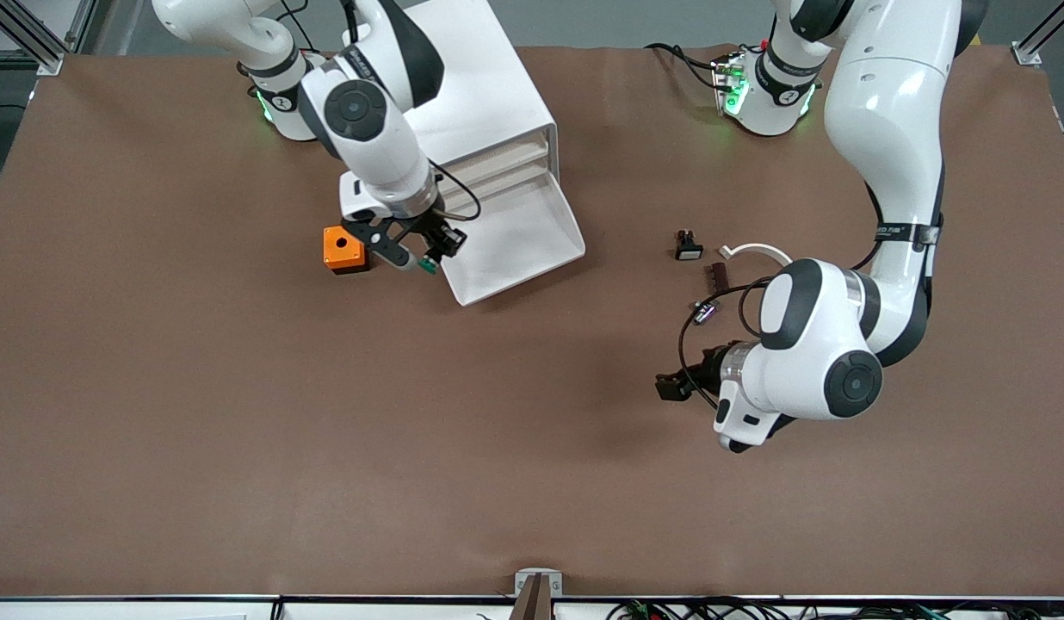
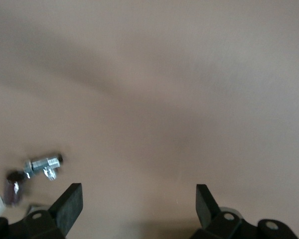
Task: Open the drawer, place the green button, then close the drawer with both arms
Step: 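Carry the green button into the open drawer with the right gripper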
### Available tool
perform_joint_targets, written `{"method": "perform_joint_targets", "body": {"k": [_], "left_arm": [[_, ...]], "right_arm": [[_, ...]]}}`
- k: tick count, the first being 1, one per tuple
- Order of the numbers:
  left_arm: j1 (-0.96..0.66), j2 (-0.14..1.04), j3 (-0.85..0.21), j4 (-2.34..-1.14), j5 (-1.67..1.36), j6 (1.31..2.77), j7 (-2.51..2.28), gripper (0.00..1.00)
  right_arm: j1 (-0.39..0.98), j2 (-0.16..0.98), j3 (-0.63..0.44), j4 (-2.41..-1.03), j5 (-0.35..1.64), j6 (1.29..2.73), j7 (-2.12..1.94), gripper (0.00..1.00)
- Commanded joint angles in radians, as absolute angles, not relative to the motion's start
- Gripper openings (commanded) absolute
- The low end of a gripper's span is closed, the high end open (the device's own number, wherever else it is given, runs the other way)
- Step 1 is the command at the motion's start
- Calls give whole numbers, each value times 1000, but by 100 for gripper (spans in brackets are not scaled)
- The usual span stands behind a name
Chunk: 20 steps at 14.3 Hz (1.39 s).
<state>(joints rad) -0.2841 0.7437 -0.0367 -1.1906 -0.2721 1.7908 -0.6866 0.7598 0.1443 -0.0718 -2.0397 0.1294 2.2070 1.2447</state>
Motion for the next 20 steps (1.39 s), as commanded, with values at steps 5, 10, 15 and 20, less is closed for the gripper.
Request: {"method": "perform_joint_targets", "body": {"k": [5,10,15,20], "left_arm": [[-296,635,-35,-1219,-196,1836,-682,100],[-288,635,-37,-1221,-76,1861,-681,100],[-295,624,-41,-1221,-58,1861,-683,100],[-299,623,-44,-1226,-60,1861,-683,100]], "right_arm": [[876,327,-83,-1899,138,2229,1416,0],[925,377,-81,-1864,143,2232,1448,0],[966,388,-81,-1864,143,2232,1448,0],[988,414,-81,-1864,143,2247,1447,0]]}}
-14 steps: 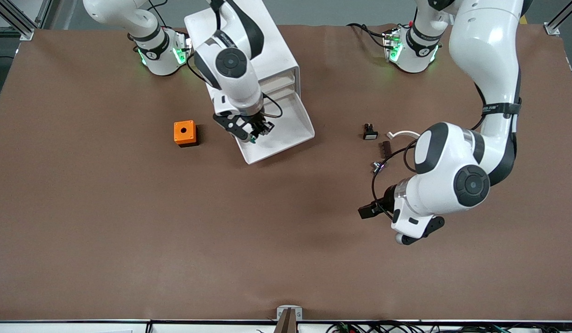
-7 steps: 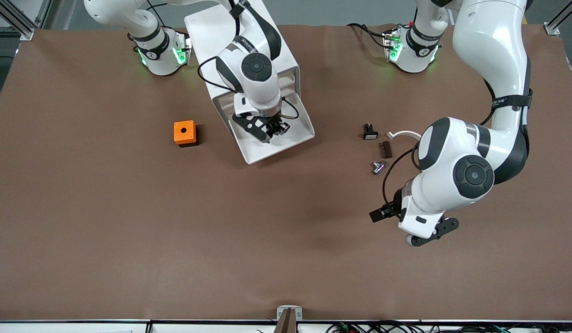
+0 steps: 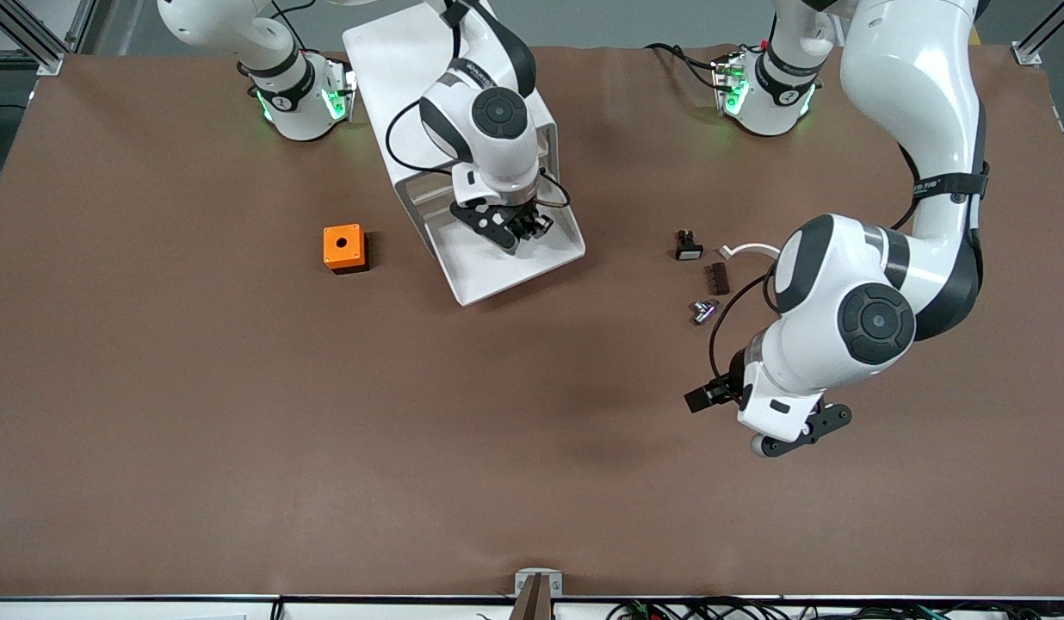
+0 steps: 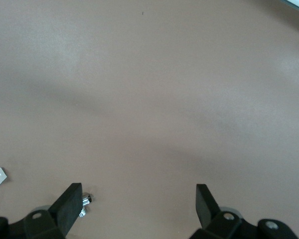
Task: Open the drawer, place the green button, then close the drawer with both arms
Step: 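Carry the green button into the open drawer with the right gripper, then open the right gripper and withdraw while the left gripper approaches the drawer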
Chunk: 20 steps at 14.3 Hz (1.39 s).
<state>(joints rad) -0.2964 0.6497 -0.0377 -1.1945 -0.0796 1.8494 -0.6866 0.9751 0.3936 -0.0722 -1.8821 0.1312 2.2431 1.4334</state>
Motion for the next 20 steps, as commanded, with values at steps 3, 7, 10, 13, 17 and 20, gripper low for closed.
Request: {"method": "perform_joint_targets", "body": {"k": [3,7,10,13,17,20], "left_arm": [[-298,624,-60,-1226,-60,1861,-683,100],[-296,624,-58,-1226,-58,1861,-683,100],[-299,624,-60,-1226,-58,1861,-683,100],[-310,627,-75,-1226,-60,1861,-683,100],[-353,653,-81,-1227,-51,1861,-683,100],[-409,679,-81,-1235,-51,1861,-681,100]], "right_arm": [[997,414,-81,-1867,144,2240,1447,0],[993,410,-81,-1862,143,2232,1457,100],[954,403,-84,-1789,143,2139,1416,100],[850,403,-86,-1620,143,1918,1242,100],[657,405,-89,-1454,135,1697,918,100],[516,394,-92,-1404,111,1596,682,100]]}}
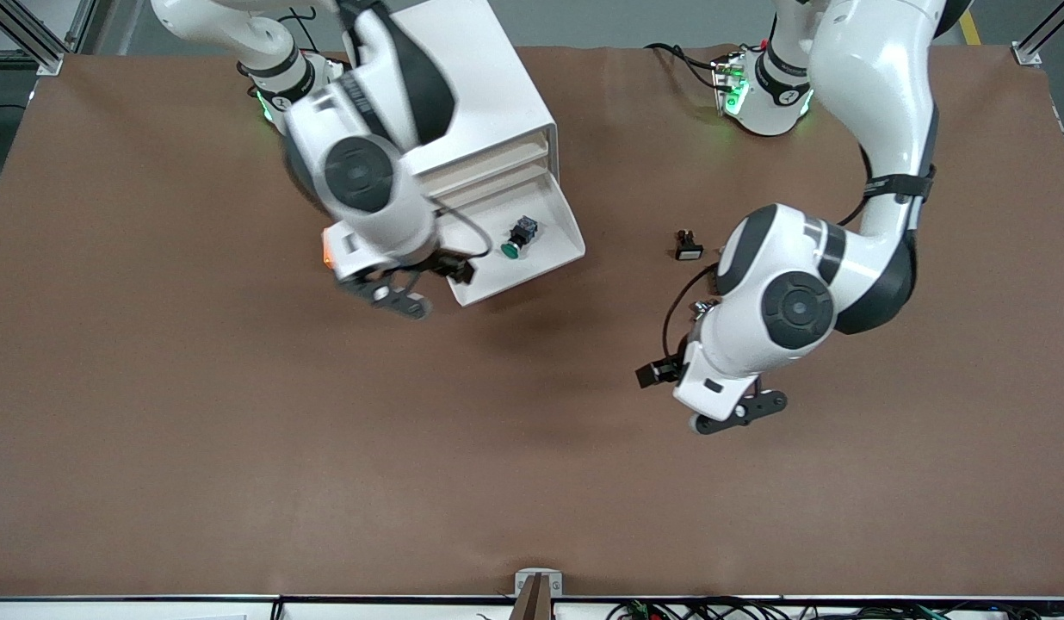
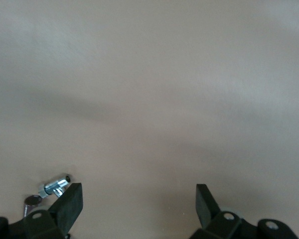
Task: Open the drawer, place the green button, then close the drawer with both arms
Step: 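Open the right gripper and withdraw while the left gripper approaches the drawer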
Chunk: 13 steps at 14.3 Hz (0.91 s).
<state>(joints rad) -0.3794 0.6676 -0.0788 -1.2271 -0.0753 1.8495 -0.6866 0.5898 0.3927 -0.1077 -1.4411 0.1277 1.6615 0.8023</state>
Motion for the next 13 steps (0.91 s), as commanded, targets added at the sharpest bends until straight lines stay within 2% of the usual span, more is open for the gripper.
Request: {"method": "perform_joint_targets", "body": {"k": [1,7,10,13], "left_arm": [[-428,684,-81,-1239,-57,1861,-681,100],[-506,729,-83,-1255,-86,1861,-680,100],[-535,750,-83,-1255,-113,1864,-677,100],[-555,764,-83,-1256,-236,1870,-678,100]], "right_arm": [[468,384,-92,-1396,95,1566,605,100],[182,253,-92,-1391,37,1412,131,100],[34,216,-95,-1391,31,1397,-113,100],[-18,218,-94,-1388,-61,1399,-224,100]]}}
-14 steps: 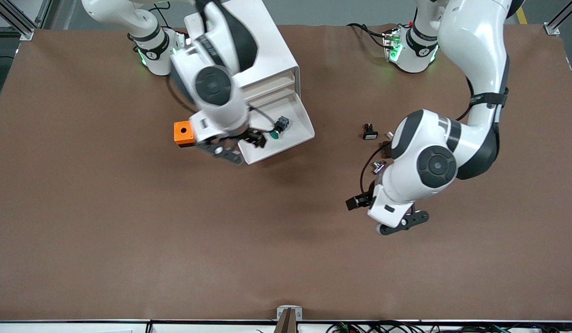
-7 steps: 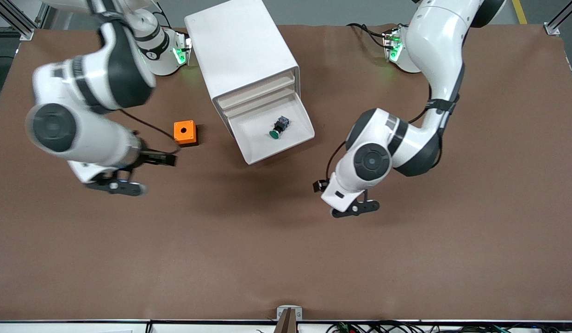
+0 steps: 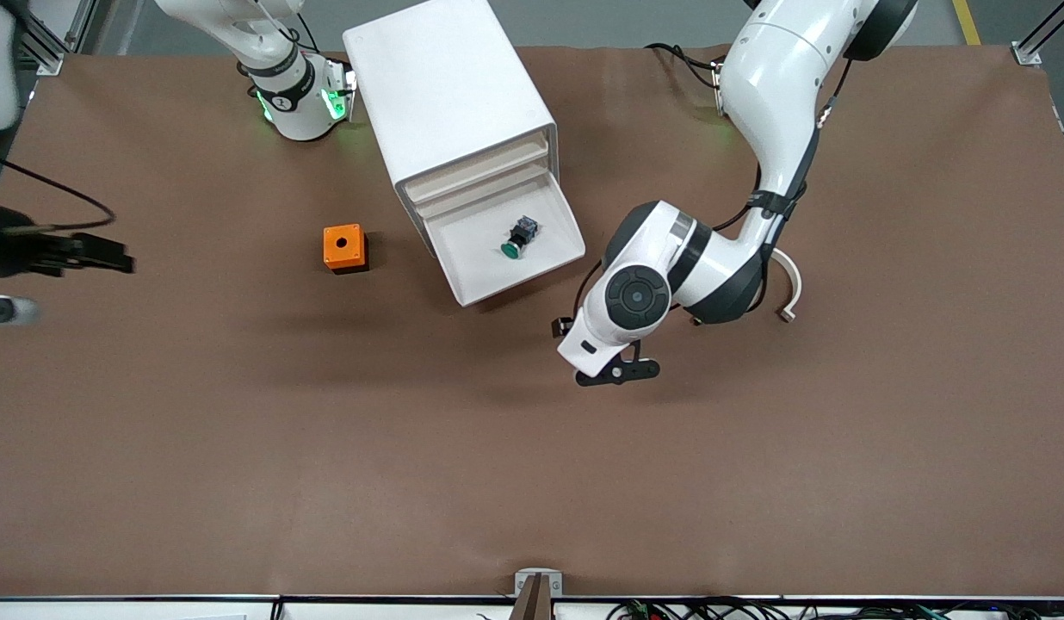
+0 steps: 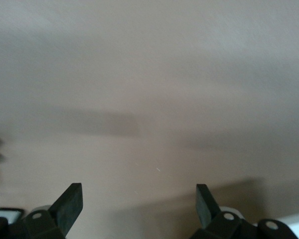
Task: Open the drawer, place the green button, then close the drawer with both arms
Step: 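Open the right gripper and withdraw while the left gripper approaches the drawer, then push the drawer shut into the cabinet with the left gripper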
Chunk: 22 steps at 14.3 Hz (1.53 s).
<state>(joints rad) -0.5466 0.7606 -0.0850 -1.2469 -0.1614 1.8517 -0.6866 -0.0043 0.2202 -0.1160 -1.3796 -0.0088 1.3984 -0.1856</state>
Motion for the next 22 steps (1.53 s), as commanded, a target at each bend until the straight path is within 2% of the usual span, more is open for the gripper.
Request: {"method": "perform_joint_targets", "body": {"k": [1,10,13,15,22], "left_arm": [[-557,765,-83,-1256,-264,1873,-678,100],[-558,764,-78,-1304,-261,1873,-678,100],[-569,762,-75,-1308,-250,1879,-687,100],[-595,761,-74,-1312,-210,1884,-757,100],[-695,773,-74,-1336,-97,2085,-1093,100]], "right_arm": [[-20,218,-94,-1388,-61,1401,-219,100],[-23,222,-92,-1355,-55,1397,-218,100],[-18,222,-92,-1272,-57,1316,-216,100],[-18,206,-91,-1267,-41,1298,-213,100],[-46,164,-91,-1287,-9,1255,-218,100]]}}
